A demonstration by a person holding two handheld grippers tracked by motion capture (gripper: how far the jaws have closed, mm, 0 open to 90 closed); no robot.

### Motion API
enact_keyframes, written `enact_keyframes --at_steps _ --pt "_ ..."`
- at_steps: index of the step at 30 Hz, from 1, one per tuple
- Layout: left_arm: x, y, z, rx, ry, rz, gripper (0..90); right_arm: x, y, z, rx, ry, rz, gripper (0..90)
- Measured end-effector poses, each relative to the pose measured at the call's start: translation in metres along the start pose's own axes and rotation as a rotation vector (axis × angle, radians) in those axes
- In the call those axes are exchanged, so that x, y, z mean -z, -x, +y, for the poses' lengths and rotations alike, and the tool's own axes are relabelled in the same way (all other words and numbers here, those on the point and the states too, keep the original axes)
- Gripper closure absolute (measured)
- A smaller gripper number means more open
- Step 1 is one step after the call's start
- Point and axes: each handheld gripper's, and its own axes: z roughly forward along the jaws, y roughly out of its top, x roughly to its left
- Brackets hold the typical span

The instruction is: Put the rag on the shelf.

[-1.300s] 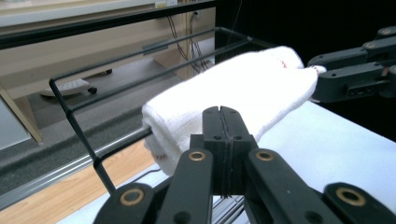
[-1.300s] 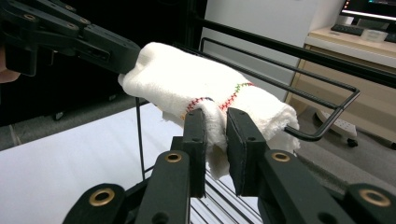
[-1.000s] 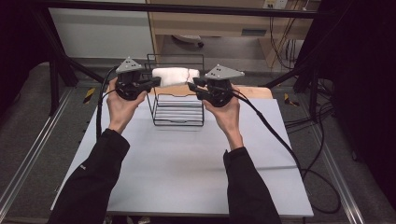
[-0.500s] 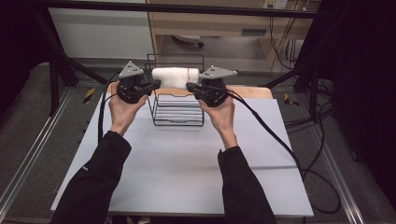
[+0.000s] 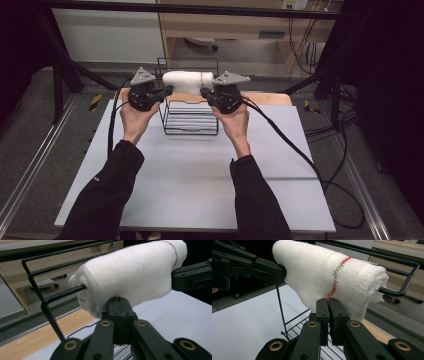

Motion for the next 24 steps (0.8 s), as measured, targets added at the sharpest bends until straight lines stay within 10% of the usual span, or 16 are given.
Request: enact_keyframes --at_steps 24 --pt "0.038 0.008 -0.005 0.001 -0.03 -0.047 59.3 0.053 -0.001 0.007 -0.057 0.027 0.059 47.4"
